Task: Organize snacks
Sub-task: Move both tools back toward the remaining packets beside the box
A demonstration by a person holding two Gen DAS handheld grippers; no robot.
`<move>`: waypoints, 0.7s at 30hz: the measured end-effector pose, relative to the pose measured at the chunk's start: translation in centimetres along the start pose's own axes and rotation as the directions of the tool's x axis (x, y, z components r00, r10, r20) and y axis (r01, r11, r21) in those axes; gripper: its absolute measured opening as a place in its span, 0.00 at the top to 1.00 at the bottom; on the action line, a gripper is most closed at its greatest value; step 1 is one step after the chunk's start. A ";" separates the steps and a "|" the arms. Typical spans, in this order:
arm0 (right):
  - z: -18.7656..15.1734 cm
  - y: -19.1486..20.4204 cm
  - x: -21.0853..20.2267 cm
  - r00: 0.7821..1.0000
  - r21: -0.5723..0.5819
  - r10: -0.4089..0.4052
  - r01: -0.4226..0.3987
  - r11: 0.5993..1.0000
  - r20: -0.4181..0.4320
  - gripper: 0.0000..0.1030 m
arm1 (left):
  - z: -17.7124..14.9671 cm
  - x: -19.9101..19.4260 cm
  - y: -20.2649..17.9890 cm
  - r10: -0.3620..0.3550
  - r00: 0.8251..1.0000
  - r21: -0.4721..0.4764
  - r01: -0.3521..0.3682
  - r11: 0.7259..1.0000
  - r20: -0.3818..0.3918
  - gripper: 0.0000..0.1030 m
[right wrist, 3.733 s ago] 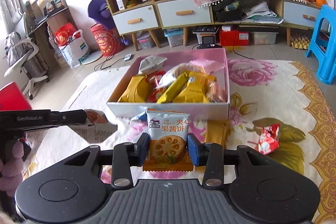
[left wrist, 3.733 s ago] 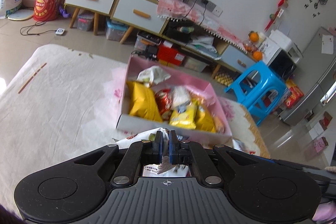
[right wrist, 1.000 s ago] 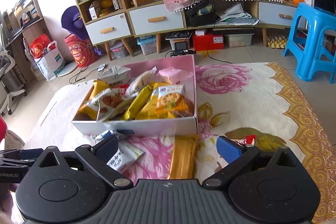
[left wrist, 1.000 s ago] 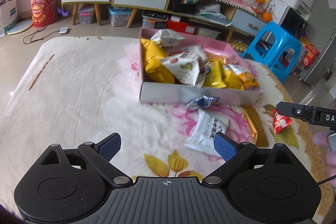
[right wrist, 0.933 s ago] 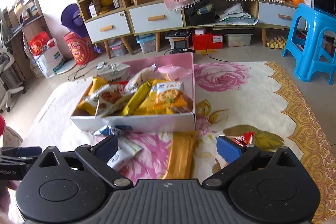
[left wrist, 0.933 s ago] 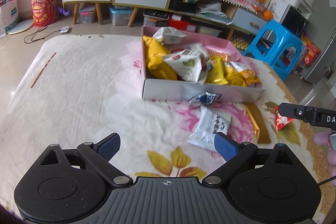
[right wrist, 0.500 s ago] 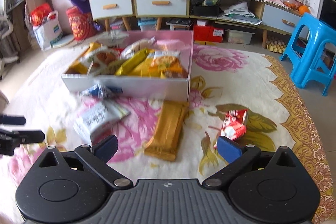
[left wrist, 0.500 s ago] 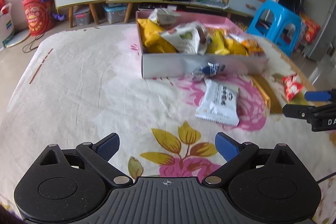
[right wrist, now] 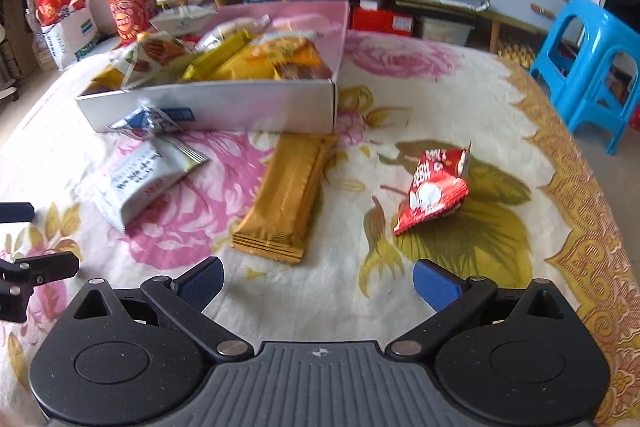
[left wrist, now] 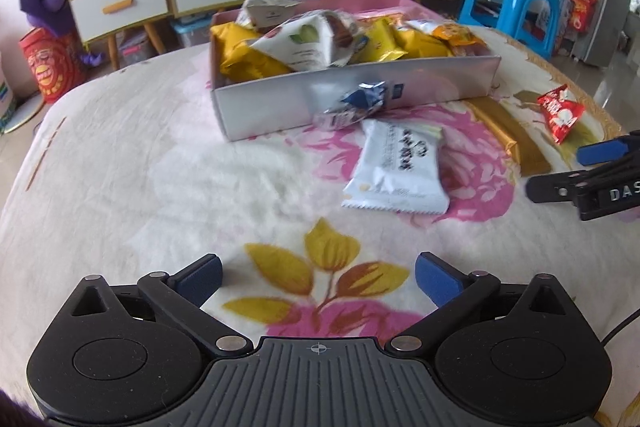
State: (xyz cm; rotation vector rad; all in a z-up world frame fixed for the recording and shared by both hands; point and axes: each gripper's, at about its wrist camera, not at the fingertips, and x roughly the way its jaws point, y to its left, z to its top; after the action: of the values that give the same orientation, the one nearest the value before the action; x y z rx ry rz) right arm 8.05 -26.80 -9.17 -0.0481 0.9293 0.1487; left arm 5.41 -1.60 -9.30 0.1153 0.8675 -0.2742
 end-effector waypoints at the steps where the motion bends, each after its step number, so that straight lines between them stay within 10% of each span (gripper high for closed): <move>1: 0.0 -0.1 0.1 1.000 0.002 0.001 -0.001 1.000 0.012 0.07 | 0.2 0.2 -0.2 0.000 1.000 0.002 0.000 1.000 0.004 0.00; 21: 1.5 0.4 1.5 0.998 0.000 0.012 -0.012 1.000 0.062 0.07 | 3.2 2.3 -1.1 -0.081 0.994 -0.053 0.085 0.995 0.070 0.03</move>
State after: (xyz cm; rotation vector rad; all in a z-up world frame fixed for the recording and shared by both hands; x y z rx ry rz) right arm 10.03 -26.09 -9.46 -0.0374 0.8677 0.1601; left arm 8.84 -3.81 -9.02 0.0175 0.8127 -0.3293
